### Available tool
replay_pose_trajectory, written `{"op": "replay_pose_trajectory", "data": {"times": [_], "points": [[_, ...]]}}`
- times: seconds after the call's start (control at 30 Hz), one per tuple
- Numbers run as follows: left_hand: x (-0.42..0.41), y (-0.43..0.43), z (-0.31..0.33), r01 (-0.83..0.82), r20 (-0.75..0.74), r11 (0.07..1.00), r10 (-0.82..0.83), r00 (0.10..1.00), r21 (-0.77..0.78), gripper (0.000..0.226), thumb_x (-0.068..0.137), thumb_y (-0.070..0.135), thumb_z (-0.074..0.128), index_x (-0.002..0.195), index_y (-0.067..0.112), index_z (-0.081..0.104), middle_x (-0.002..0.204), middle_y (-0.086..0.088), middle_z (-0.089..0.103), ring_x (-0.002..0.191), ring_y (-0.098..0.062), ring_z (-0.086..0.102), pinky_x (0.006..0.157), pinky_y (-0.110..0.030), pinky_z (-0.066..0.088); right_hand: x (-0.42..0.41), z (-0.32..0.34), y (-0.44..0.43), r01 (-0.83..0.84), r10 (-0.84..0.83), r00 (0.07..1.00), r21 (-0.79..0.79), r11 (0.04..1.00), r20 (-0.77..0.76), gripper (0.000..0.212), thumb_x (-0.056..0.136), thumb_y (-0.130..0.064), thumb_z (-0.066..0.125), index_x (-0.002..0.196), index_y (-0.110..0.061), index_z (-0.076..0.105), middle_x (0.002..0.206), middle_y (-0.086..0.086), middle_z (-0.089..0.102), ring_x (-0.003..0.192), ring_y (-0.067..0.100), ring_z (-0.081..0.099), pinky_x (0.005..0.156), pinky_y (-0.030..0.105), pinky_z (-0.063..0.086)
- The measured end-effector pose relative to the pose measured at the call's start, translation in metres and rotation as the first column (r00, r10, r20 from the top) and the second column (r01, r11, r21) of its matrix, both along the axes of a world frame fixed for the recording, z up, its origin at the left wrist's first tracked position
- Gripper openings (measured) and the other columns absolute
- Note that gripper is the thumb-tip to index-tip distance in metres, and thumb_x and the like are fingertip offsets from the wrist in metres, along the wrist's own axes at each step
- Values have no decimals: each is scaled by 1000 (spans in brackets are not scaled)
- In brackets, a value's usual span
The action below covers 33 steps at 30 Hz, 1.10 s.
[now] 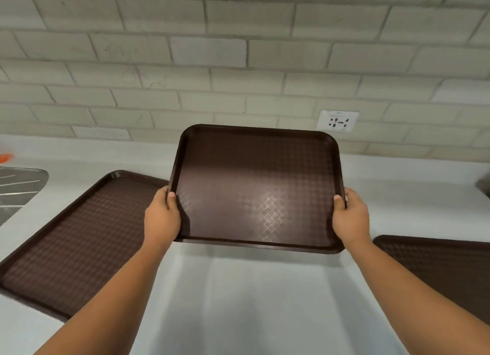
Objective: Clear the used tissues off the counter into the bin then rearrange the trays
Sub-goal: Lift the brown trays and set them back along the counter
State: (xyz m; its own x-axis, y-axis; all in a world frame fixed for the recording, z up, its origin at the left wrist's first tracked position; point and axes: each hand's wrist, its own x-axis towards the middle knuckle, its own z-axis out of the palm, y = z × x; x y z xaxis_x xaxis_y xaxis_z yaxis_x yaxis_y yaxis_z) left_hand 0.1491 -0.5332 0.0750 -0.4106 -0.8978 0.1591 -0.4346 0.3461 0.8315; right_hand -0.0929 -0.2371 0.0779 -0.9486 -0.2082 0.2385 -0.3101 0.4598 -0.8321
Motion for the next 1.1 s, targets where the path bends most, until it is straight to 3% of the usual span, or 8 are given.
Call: {"op": "replay_pose_trajectory", "data": {"times": [0.13, 0.23, 0.4, 0.6, 0.7, 0.9, 1.0, 1.1], "points": [[-31, 70, -1, 53, -22, 996, -55, 998, -68, 37, 106, 29, 36, 134, 13, 54, 115, -3, 64, 106, -26, 60, 90, -39, 46, -14, 7, 78, 99, -99, 994, -8, 995, 45, 18, 101, -22, 45, 98, -9, 58, 82, 3, 59, 77, 22, 56, 69, 30, 41], [-55, 126, -1, 76, -33, 992, -79, 996, -101, 35, 106, 28, 35, 133, 15, 55, 117, -7, 66, 107, -33, 60, 90, -40, 46, -26, 15, 140, 175, -171, 983, -65, 982, 65, 16, 99, -22, 50, 93, -9, 58, 78, 0, 59, 71, 13, 55, 61, 27, 39], [-87, 217, 0, 101, -72, 991, -108, 992, -91, 36, 107, 30, 33, 132, 17, 55, 118, -5, 66, 108, -29, 60, 98, -45, 49, -52, 24, 241, 220, -218, 975, -75, 973, 34, 14, 97, -25, 53, 93, -15, 62, 84, -3, 62, 75, 13, 58, 77, 32, 48], [-114, 325, -9, 134, -105, 988, -141, 984, -71, 36, 106, 25, 33, 133, 17, 55, 119, -2, 64, 107, -26, 59, 94, -40, 48, -76, 20, 350, 115, -114, 993, 86, 990, -15, 28, 103, -25, 42, 123, -19, 62, 104, -2, 63, 95, 19, 57, 84, 30, 43], [-126, 374, -23, 178, -49, 983, -181, 982, -52, 36, 106, 23, 32, 135, 15, 53, 121, -5, 64, 108, -29, 59, 92, -38, 47, -84, 10, 399, 151, -148, 988, 189, 970, -31, 30, 103, -22, 41, 127, -16, 59, 115, 7, 65, 106, 31, 59, 91, 34, 43], [-138, 434, -56, 286, 169, 958, -278, 946, -24, 29, 104, 17, 36, 119, 11, 61, 101, -5, 67, 80, -19, 56, 75, -29, 42, -102, -22, 472, 205, -196, 979, 311, 928, -61, 25, 101, -12, 45, 111, -2, 65, 103, 19, 67, 79, 25, 52, 75, 30, 40], [-140, 452, -69, 290, 245, 956, -270, 931, -48, 25, 101, 14, 40, 100, 7, 64, 80, 3, 63, 67, -11, 55, 59, -21, 39, -112, -41, 494, 193, -195, 980, 364, 911, -31, 26, 100, -13, 45, 112, -3, 66, 103, 18, 67, 81, 28, 56, 75, 30, 43], [-139, 467, -77, 281, 293, 958, -252, 922, -62, 24, 101, 16, 41, 92, 11, 63, 74, 4, 61, 65, -9, 56, 55, -18, 41, -120, -59, 508, 187, -196, 980, 416, 890, -22, 24, 99, -13, 47, 108, -4, 68, 97, 16, 66, 76, 27, 54, 72, 29, 43]]}}
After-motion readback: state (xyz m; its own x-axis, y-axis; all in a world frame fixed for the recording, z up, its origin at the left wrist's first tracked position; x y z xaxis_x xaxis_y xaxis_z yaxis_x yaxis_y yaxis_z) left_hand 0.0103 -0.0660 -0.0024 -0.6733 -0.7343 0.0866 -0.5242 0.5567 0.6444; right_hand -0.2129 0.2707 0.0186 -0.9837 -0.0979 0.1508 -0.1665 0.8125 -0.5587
